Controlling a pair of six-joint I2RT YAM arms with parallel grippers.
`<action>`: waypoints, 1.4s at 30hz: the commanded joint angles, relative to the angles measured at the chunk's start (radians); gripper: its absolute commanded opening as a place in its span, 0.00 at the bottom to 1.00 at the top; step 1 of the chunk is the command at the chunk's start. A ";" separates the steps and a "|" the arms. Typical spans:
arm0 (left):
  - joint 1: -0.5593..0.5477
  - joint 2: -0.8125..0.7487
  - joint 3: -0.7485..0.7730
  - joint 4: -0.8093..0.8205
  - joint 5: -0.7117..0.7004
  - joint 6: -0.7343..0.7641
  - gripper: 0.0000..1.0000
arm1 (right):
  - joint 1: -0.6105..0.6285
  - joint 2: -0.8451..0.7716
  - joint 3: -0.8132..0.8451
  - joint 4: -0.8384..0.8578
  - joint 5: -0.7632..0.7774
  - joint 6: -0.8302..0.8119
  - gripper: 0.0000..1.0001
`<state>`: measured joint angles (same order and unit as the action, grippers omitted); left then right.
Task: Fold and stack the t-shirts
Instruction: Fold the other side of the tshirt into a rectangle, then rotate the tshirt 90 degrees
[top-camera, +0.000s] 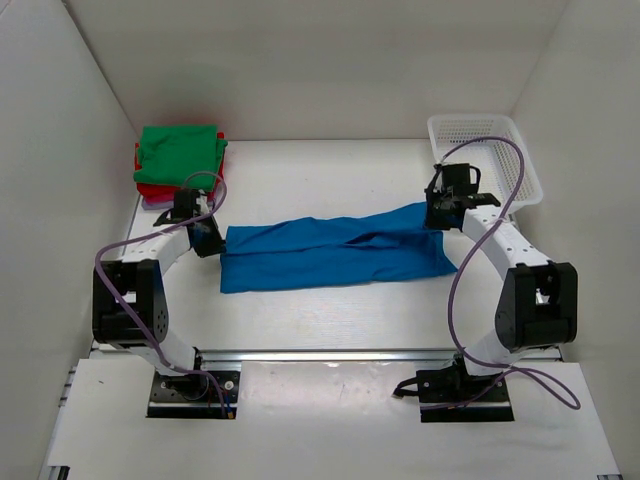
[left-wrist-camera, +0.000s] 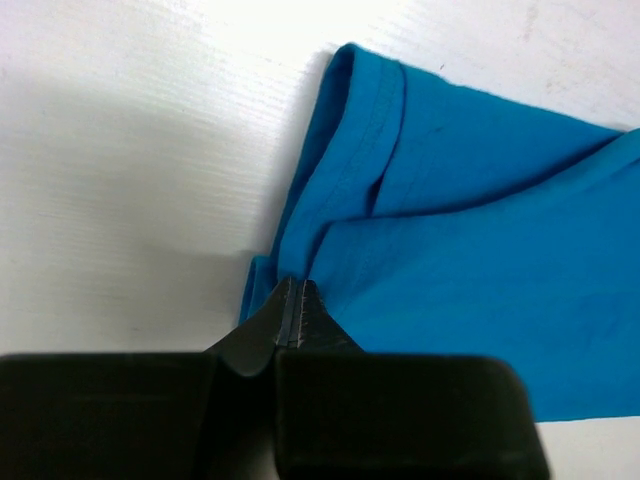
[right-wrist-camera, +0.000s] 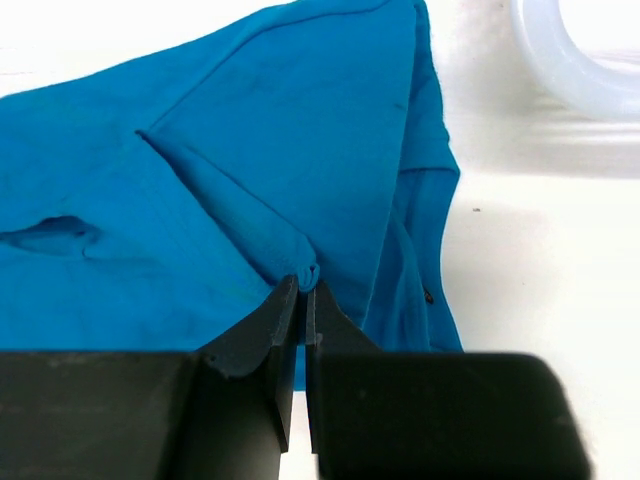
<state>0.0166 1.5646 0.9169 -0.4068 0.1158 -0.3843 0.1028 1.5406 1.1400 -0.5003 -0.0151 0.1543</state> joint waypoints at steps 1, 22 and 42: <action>-0.006 0.014 0.022 -0.036 -0.021 0.004 0.00 | -0.014 -0.053 -0.025 -0.007 0.012 -0.015 0.00; -0.003 0.075 -0.009 -0.010 -0.021 -0.019 0.00 | 0.064 -0.077 -0.186 -0.032 0.070 0.088 0.00; 0.010 0.097 0.344 -0.078 0.008 0.061 0.42 | 0.077 -0.120 -0.111 -0.066 0.093 0.125 0.57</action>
<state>0.0444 1.6741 1.1934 -0.4767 0.0719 -0.3691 0.1699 1.4586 0.9905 -0.5983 0.1055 0.2615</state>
